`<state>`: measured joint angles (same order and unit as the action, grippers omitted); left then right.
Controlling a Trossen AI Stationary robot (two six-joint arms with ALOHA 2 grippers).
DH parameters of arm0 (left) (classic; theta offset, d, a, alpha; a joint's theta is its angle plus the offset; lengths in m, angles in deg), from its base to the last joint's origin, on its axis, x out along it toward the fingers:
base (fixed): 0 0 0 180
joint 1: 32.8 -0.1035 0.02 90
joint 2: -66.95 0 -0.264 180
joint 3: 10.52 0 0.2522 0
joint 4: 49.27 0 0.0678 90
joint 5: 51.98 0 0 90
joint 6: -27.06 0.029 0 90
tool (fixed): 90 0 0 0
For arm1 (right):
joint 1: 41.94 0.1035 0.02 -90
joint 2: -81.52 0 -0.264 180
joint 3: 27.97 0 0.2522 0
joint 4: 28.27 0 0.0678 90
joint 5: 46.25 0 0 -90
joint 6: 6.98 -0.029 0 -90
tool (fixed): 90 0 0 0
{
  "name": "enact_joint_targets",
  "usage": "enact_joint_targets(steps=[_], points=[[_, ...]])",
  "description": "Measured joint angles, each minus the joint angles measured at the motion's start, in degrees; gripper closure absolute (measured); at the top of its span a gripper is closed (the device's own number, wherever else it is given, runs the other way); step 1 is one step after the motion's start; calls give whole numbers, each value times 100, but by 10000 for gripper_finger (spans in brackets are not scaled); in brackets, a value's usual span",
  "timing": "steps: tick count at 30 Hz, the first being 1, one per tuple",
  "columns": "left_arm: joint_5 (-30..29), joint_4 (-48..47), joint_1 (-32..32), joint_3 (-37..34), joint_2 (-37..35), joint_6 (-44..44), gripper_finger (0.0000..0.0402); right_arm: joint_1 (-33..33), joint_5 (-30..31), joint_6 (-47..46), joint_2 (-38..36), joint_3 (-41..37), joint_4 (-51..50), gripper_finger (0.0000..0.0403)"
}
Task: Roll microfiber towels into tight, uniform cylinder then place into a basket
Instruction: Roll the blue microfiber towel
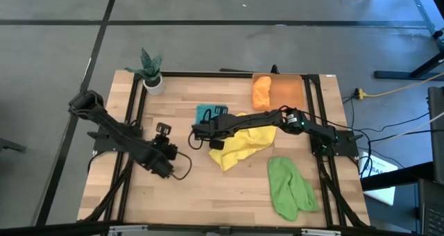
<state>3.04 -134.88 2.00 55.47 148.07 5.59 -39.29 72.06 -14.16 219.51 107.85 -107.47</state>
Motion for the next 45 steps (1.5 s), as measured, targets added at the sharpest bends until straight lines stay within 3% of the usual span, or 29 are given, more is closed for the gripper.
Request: enact_joint_targets(steps=[10, 20, 26, 39, 45], points=[[268, -332, 1161, -2, -448, -1908, 401, -221, -302, -148, -9, -272, 236, 398], [263, -363, 1822, -2, -544, -2648, 401, -344, -266, -161, -11, -339, 600, 391], [256, -361, 1966, -2, -544, -2848, 401, -393, -578, -162, -11, -339, 705, 364], [254, -359, 2061, -2, -542, -2962, 401, -433, -544, -156, -11, -339, 703, 287], [252, -356, 2061, -2, -542, -2964, 401, -534, -47, -663, -11, -273, 617, 235]])
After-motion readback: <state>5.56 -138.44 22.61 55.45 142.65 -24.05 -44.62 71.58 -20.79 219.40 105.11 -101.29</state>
